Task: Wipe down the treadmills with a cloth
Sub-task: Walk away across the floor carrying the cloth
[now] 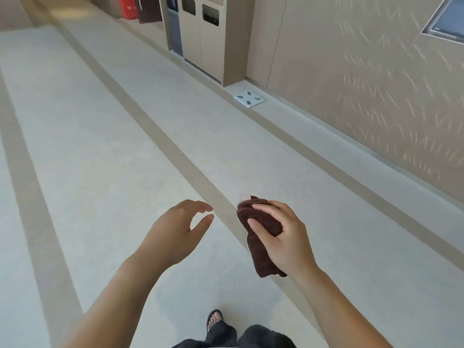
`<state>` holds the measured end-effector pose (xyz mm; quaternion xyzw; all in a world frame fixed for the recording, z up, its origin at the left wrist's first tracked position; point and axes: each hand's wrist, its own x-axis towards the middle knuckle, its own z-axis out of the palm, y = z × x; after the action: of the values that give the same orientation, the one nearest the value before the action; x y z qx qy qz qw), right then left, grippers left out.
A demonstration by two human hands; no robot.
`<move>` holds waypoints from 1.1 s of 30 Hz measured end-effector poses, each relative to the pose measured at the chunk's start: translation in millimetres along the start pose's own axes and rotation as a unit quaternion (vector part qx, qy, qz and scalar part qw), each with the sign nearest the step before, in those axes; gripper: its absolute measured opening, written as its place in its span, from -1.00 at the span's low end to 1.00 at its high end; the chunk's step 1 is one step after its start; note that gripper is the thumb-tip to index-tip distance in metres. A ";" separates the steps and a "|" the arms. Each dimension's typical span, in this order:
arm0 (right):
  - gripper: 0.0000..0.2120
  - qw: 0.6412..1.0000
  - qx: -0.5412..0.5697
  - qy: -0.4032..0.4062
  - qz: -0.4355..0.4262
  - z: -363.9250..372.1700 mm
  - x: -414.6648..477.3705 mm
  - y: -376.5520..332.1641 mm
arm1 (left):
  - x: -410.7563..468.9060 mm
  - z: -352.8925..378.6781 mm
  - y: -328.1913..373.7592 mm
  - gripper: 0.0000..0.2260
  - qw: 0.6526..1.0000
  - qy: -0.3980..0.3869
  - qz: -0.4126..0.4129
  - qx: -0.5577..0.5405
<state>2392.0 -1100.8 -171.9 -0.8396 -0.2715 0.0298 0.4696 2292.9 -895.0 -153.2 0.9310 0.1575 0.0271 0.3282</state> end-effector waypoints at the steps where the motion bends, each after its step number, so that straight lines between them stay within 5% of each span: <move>1: -0.77 1.000 -0.003 0.007 0.000 -1.0 26.6 6.5 | 27.5 -5.0 1.2 -0.74 1.000 -0.001 0.004 0.003; 11: -0.75 0.998 0.001 0.050 0.042 15.9 300.3 94.4 | 331.2 -25.6 -4.4 -0.70 0.996 -0.050 0.064 0.025; 17: -0.76 0.999 0.039 0.016 0.009 45.4 510.4 105.9 | 505.7 -87.4 -40.4 -0.74 1.000 0.008 -0.021 0.022; 26: -0.76 0.991 0.074 -0.082 -0.072 172.3 780.0 86.1 | 712.9 -174.0 -156.3 -0.72 0.991 0.076 -0.112 0.021; 33: -0.75 0.990 0.067 -0.084 -0.088 261.1 988.3 63.1 | 904.4 -260.3 -230.6 -0.70 0.992 0.075 -0.098 0.034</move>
<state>3180.3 -446.9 -165.6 -0.7736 -0.3802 0.0773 0.5011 3047.6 -287.4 -140.2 0.9171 0.2728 0.0592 0.2845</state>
